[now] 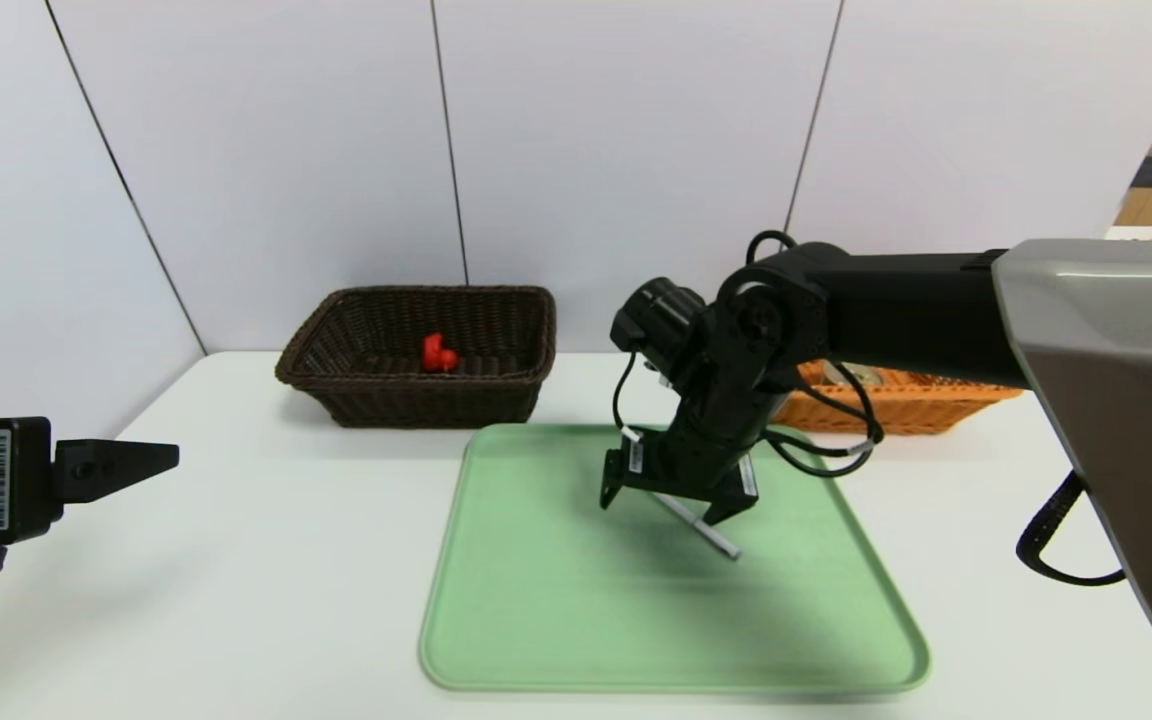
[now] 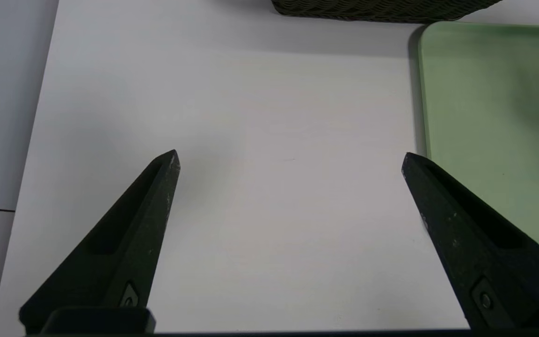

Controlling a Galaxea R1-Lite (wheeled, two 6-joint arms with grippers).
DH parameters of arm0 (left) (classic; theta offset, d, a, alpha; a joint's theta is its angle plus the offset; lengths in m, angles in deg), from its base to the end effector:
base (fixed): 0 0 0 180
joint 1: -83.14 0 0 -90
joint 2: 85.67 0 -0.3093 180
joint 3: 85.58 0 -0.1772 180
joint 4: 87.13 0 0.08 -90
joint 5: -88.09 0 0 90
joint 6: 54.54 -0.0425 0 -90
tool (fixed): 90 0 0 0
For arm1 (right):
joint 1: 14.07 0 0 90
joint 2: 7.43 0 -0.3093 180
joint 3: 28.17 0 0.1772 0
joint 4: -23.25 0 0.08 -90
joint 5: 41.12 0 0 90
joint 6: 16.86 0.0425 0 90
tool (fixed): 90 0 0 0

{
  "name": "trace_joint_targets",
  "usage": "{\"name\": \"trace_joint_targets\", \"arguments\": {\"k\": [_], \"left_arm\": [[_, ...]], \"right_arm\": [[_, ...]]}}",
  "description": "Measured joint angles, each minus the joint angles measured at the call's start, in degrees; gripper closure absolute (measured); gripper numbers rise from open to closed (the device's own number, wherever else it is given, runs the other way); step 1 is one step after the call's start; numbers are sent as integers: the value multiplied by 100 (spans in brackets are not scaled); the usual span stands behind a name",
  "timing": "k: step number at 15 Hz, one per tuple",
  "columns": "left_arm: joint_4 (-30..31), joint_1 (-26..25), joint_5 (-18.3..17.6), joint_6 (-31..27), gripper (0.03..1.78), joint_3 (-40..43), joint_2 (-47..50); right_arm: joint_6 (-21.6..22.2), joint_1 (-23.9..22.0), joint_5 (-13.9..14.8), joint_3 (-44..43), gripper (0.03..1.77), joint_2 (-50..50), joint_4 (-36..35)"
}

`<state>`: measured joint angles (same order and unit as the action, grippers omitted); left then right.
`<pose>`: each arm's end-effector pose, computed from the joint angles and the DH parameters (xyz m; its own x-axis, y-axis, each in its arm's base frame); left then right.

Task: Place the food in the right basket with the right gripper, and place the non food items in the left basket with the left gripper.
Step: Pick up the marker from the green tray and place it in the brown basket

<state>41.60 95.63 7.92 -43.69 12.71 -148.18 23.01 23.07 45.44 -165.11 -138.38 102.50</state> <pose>0.1264 -0.0206 0.2679 0.8521 -0.0139 -0.5232 -0.0270 0.9971 -0.0705 0.3287 0.2521 0.1349 0.1930 0.2214 -0.9559 0.0162 0.9734 0.2287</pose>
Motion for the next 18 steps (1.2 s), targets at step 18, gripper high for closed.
{"name": "trace_joint_targets", "arguments": {"k": [18], "left_arm": [[2,18,-26,-2,12,182,135]], "right_arm": [[-1565,224,963,2,10,195,603]]}}
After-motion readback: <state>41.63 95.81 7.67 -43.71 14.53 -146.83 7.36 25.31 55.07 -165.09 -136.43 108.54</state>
